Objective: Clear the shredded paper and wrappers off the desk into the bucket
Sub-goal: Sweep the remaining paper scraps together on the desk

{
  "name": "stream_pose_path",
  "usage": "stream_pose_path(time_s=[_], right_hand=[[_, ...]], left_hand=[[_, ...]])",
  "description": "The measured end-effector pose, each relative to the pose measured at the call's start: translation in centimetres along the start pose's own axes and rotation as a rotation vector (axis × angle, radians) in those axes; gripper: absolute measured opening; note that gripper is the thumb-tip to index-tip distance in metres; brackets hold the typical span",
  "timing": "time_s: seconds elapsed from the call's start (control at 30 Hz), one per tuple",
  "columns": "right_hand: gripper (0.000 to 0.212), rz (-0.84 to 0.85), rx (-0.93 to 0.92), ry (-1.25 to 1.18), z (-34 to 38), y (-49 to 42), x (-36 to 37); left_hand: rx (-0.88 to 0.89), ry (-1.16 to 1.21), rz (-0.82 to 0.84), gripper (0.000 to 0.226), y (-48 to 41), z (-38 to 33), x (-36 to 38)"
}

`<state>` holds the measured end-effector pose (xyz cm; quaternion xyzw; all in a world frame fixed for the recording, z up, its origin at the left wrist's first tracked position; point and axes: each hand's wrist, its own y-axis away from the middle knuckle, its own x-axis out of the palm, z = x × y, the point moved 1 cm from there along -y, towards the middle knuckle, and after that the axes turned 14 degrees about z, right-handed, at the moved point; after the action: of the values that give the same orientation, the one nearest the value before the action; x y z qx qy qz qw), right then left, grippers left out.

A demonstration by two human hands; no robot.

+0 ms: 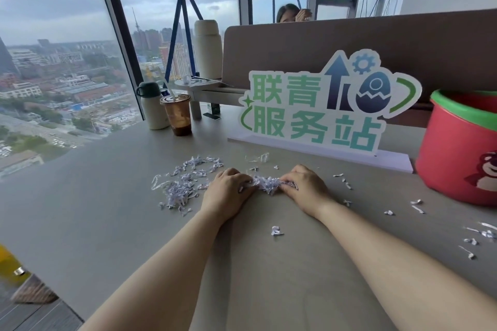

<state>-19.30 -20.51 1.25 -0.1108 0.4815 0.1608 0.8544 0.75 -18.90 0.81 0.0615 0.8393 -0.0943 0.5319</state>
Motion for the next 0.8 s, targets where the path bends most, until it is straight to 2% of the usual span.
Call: stream_pose_path(time_s=[0.37,0.8], right_hand=[[0.014,-0.044,0.015,-0.018,0.0,5.2,-2.3],[0.018,-0.17,0.053,-0.015,0.4,13.4,-11.1]], left_hand=[[0.064,0.057,0.067,0.025,3.1,-3.5,-0.2],[0.345,0.024,0.051,0.025,3.7,-15.0,-3.0]])
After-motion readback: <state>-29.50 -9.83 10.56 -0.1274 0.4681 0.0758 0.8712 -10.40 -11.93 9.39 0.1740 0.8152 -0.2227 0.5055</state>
